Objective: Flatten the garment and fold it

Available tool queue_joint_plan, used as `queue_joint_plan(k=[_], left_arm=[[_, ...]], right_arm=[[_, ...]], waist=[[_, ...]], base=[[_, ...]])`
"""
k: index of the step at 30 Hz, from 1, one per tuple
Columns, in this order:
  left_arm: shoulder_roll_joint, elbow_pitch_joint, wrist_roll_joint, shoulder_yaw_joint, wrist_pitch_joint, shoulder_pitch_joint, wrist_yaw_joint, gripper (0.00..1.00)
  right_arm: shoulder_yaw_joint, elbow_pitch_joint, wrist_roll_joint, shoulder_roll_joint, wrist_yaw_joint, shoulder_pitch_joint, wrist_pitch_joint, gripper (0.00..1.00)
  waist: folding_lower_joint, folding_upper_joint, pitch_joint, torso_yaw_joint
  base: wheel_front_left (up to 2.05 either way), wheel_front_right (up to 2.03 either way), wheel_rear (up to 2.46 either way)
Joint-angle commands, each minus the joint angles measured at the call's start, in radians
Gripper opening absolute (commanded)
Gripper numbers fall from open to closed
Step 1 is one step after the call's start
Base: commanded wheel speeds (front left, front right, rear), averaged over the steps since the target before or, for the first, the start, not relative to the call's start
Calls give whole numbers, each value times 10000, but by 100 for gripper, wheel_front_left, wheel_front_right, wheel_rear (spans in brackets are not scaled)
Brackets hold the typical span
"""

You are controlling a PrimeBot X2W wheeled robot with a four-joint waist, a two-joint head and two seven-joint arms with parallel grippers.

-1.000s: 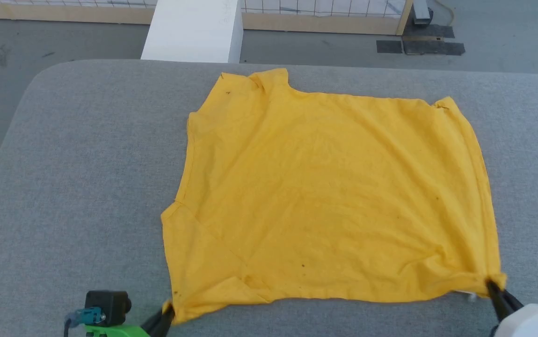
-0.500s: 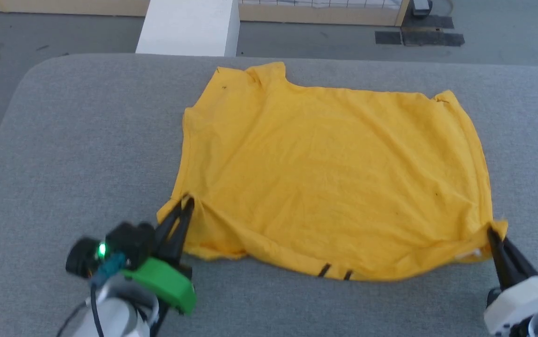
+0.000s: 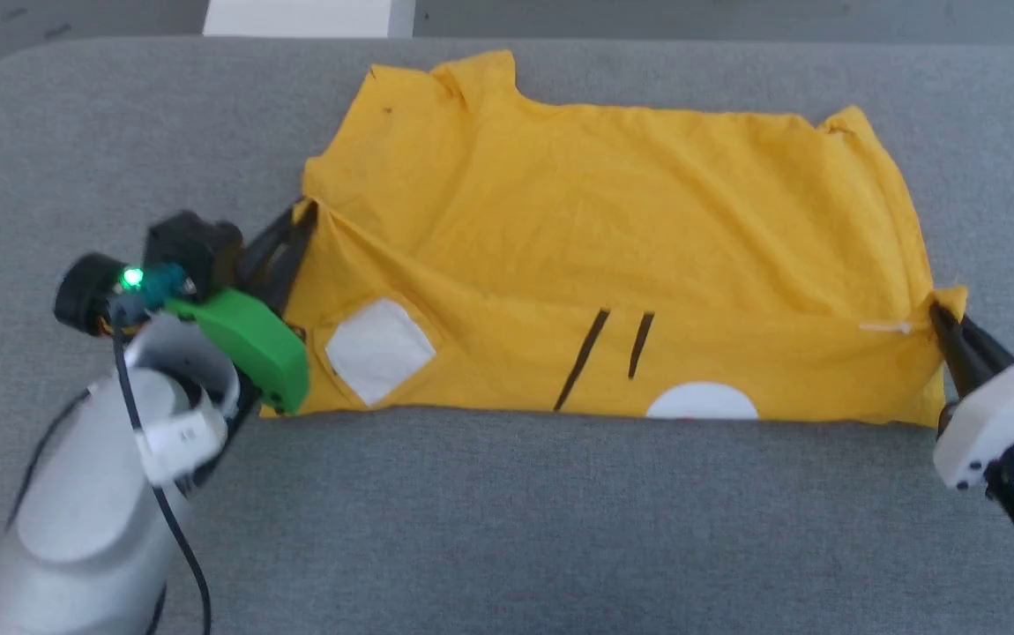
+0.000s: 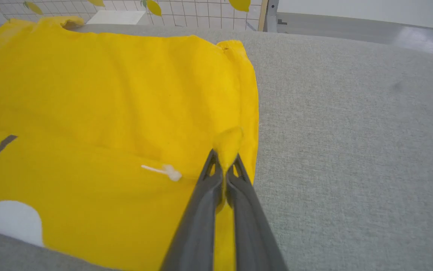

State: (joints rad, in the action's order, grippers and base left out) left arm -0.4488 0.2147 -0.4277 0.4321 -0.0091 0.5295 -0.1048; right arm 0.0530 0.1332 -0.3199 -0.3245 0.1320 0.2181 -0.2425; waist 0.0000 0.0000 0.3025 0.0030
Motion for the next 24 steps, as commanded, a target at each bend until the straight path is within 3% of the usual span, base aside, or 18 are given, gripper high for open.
queue_joint_plan(k=[1,9,13,18,21,22,23,24], left_arm=[[-102,261,-222,-33,122,356,-57,0],[-224,1777,-914,259,1157,1649,-212,0],[-271,2515,-1394,585,2364,2056,-239,0],[-172,3390,-2610,702,4690,2067,-249,0],[-108,3432,-3048,565,5276,2003,-130,0],[-113,3333,-3040,492,5126,1980,-18,29],[-126,3228,-2975,427,4876,1954,92,79],[-147,3090,-2867,365,4502,1892,193,100]], right_arm=[[-60,180,-135,-66,-13,337,-171,0],[-439,1204,-513,-408,-13,1684,-1354,0],[-524,1725,-757,-476,-13,2206,-2216,0],[-602,2201,-1147,-452,-13,2628,-3591,0],[-404,2183,-1263,-321,-13,2714,-4083,0],[-311,2098,-1260,-269,-13,2721,-4084,32],[-249,2009,-1253,-228,-13,2700,-4046,65],[-171,1882,-1257,-161,-13,2637,-3955,100]], waist=[[0,0,377,-114],[0,0,1097,-232],[0,0,1319,-294],[0,0,1378,-385],[0,0,1328,-403],[0,0,1282,-395],[0,0,1242,-385],[0,0,1165,-373]], base=[[0,0,0],[0,0,0],[0,0,0],[0,0,0],[0,0,0],[0,0,0],[0,0,0],[0,0,0]])
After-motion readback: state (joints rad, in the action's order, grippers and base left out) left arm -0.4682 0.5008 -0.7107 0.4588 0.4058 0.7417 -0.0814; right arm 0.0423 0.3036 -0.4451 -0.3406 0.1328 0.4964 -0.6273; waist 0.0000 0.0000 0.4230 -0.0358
